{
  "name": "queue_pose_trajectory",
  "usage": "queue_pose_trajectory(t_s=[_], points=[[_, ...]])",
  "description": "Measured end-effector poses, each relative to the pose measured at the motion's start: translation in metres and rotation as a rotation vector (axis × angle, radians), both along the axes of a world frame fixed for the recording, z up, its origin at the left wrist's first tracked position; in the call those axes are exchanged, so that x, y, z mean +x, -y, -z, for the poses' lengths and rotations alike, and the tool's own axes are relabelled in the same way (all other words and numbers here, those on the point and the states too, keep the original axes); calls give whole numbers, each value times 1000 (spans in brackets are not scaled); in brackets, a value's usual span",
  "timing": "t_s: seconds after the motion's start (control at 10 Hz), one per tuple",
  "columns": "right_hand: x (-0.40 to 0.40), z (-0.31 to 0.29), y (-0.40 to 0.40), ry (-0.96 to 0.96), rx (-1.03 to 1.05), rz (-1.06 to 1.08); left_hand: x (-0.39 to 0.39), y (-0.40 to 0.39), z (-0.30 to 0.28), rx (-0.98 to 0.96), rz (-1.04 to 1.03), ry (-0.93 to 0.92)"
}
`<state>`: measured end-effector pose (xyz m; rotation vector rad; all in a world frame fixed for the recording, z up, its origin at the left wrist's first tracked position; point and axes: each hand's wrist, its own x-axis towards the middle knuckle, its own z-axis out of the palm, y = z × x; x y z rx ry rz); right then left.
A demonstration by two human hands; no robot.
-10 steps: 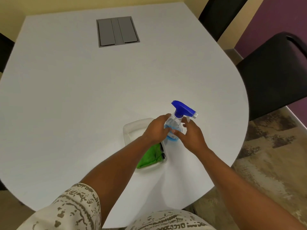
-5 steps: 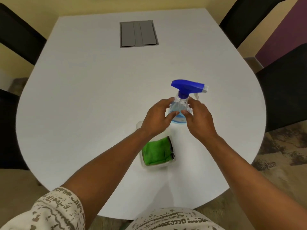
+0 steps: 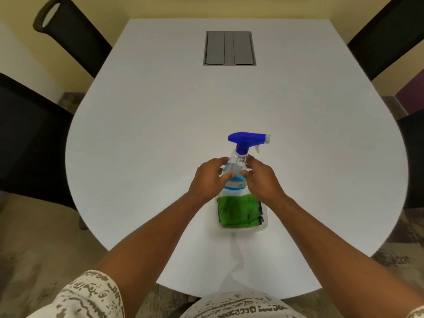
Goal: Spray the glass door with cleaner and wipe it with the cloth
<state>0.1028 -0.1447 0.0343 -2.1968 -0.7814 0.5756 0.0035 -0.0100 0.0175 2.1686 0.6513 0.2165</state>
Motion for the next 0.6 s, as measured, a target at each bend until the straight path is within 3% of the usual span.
queue_pose_trajectory(t_s=[0.3,0.6], points=[[-3,28,6,-34,-28,33,3,3,14,-65,33,-78],[11,31,28,122,-269,-68,-3,-4,18,52,169,-154]])
